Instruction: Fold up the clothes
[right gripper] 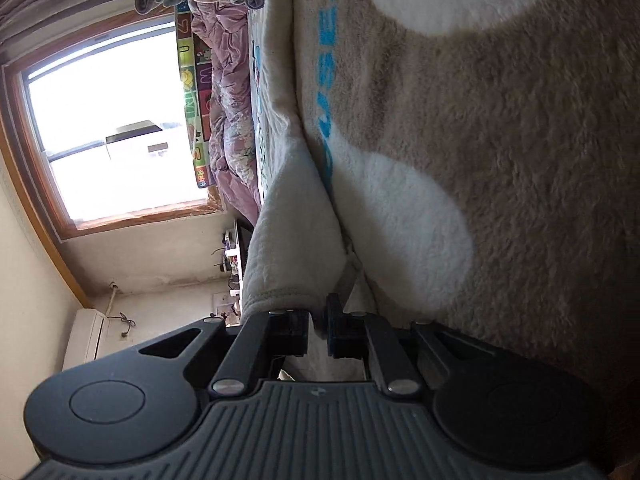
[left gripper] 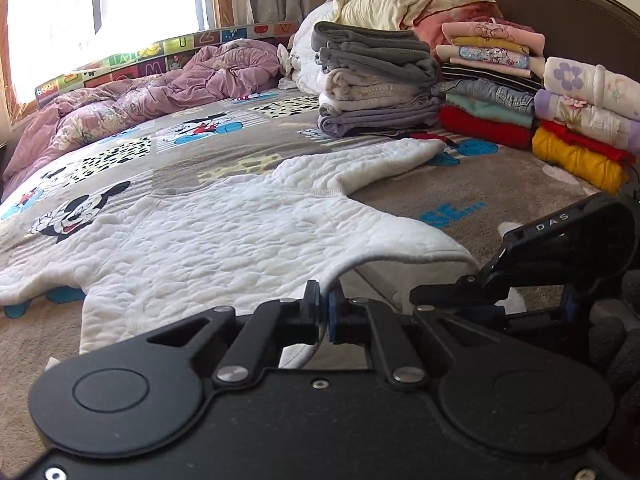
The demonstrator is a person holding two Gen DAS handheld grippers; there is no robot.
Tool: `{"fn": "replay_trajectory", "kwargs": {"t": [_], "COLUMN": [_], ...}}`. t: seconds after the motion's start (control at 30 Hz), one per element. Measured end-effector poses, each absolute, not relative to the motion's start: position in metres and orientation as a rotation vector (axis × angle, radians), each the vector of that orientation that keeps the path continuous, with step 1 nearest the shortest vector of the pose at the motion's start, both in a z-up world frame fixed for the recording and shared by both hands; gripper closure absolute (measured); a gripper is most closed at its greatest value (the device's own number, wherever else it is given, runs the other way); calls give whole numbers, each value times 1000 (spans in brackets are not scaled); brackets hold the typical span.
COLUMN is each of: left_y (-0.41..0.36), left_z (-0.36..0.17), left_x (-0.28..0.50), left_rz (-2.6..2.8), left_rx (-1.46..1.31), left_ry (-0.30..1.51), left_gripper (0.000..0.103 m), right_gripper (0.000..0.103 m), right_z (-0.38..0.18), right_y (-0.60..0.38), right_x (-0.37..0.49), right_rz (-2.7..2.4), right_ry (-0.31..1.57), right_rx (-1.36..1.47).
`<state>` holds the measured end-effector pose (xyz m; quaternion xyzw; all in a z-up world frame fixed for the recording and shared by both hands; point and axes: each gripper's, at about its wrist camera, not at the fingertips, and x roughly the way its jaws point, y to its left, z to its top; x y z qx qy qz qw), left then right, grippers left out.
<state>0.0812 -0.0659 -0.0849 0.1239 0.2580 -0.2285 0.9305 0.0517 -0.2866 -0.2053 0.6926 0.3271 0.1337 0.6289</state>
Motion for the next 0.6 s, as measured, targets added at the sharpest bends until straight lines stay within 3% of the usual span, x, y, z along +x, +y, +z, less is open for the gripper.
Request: {"fn": "replay_trajectory", "kwargs": {"t": [0.17, 0.33, 0.47, 0.6], "left_y": [-75, -84, -108, -113], "left_z": [-78, -77, -100, -106], "left_x": [63, 41, 29, 27], "left_rz": [-497, -624, -675, -711], "left_rx": [328, 468, 665, 672], "left_ry": [492, 466, 456, 457], "left_gripper": [85, 85, 85, 84], "right_gripper": [93, 96, 92, 88], "right_z": [-203, -204, -195, -183], "right_y": [-291, -289, -299, -306], "right_x": [47, 47, 47, 42], "right_rz": [285, 259, 258, 244], "right_ry": [717, 778, 761, 803], "right_rx": [1580, 1537, 1527, 1458]}}
